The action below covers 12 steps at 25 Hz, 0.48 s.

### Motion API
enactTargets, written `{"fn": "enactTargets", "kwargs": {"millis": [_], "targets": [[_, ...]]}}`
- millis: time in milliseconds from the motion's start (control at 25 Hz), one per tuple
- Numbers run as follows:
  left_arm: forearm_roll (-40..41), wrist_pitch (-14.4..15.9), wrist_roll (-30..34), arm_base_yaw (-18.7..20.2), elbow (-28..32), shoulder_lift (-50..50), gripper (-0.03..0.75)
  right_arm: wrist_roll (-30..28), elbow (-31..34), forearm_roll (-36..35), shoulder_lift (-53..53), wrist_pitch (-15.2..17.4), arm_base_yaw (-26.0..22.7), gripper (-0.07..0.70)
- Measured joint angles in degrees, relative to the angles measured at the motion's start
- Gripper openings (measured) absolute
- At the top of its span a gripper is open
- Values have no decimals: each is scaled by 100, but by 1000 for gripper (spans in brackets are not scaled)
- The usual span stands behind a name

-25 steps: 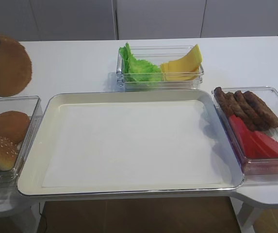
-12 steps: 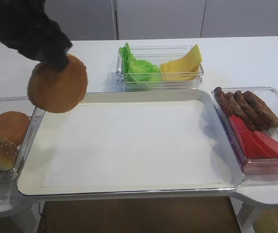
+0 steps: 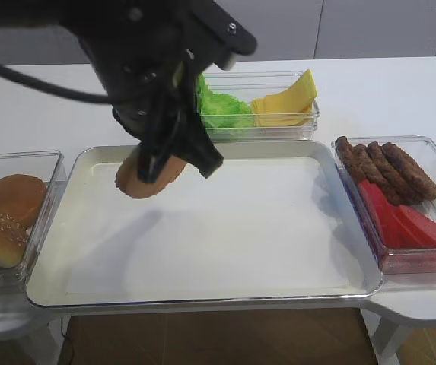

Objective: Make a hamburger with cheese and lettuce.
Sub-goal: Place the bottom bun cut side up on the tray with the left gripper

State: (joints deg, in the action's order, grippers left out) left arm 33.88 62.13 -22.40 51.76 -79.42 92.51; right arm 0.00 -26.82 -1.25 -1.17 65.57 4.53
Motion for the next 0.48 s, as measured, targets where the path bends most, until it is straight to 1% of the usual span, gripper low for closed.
{"fn": "enactTargets", "kwargs": {"millis": [80, 240, 360, 480], "targets": [[342, 44, -230, 239, 0, 165, 132, 0, 0, 0, 0, 0, 0, 475], [903, 58, -655, 596, 0, 397, 132, 0, 0, 0, 0, 0, 0, 475], [1196, 8, -867, 744, 0, 531, 132, 0, 0, 0, 0, 0, 0, 475], [1265, -23, -1083, 767, 0, 623, 132, 0, 0, 0, 0, 0, 0, 475]]}}
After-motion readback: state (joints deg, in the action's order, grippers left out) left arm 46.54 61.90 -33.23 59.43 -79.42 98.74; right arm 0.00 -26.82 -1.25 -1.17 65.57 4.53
